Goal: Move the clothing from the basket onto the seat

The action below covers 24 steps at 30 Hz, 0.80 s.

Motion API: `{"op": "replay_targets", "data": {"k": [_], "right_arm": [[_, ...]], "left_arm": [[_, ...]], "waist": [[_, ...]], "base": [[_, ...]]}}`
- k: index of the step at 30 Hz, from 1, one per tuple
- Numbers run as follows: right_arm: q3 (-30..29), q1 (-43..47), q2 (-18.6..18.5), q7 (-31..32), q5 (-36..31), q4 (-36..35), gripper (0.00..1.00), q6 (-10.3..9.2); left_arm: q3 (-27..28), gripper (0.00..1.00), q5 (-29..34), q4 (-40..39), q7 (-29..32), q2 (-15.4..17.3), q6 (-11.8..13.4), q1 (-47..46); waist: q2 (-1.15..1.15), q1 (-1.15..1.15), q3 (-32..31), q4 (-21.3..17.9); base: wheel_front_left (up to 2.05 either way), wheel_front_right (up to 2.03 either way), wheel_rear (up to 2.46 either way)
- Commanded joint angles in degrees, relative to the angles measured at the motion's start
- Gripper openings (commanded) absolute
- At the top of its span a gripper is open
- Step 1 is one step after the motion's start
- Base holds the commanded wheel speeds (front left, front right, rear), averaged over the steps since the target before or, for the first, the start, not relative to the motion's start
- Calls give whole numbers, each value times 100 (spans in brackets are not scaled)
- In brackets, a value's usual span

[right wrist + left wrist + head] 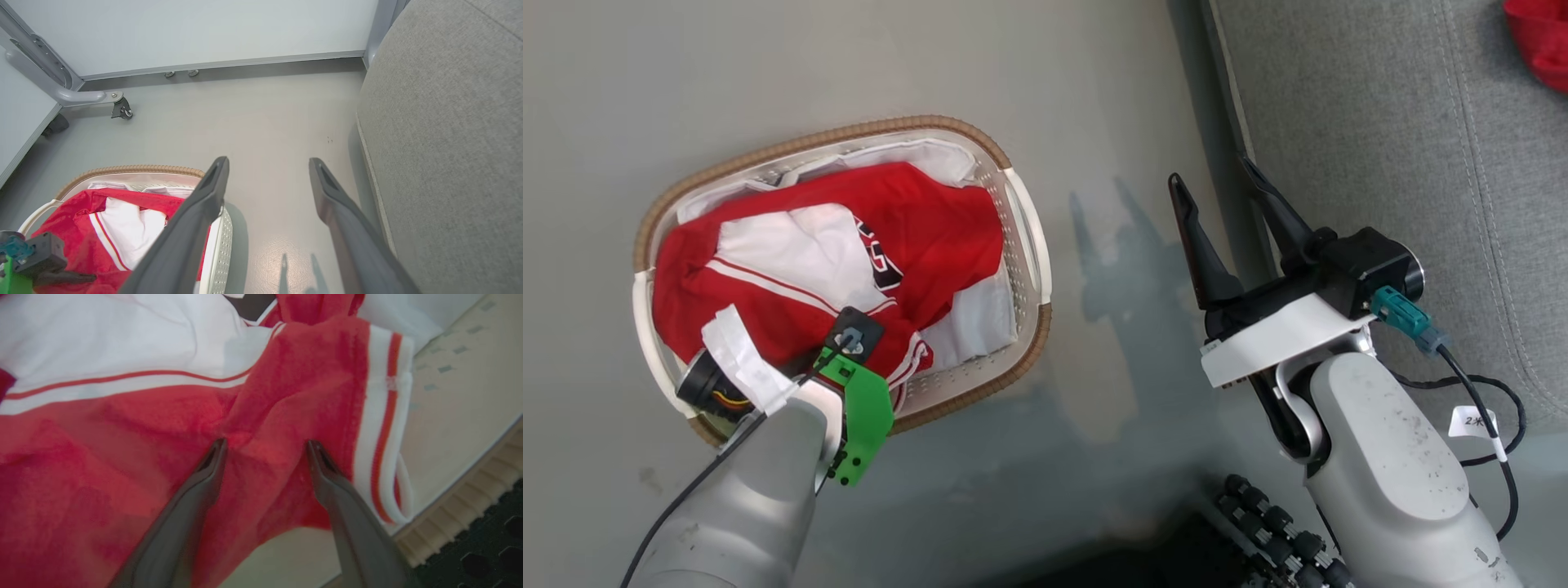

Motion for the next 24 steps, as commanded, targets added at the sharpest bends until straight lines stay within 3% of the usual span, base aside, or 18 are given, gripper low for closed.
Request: {"op": "replay_targets", "data": {"k": [1,7,8,9,10,16,24], "right_arm": [[18,-109,-18,-27,50,-31,100,-6],[41,-193,-18,-26,147,-65,100,-6],[46,-197,-18,-26,151,-67,100,-6],[48,-200,-18,-26,158,-71,100,-6],[52,-203,-18,-26,173,-68,100,-6],[20,-145,-19,-26,185,20,100,-6],[-131,112,-19,-26,-19,145,100,-6]], "left_arm": [[0,100,-29,0,62,65,27,-134],[-17,100,-103,9,460,142,107,-283],[-18,92,-105,10,519,149,108,-291],[-18,42,-123,10,549,153,115,-298],[-21,0,-136,9,538,155,124,-308],[-15,0,-233,1,110,71,189,-238],[43,0,-437,-76,-792,-166,177,125]], "waist": [[0,0,186,-105],[0,0,424,-175],[0,0,439,-181],[0,0,448,-185],[0,0,455,-188],[0,0,276,-165],[0,0,-487,4]], "base": [[0,0,0],[0,0,0],[0,0,0],[0,0,0],[0,0,0],[0,0,0],[0,0,0]]}}
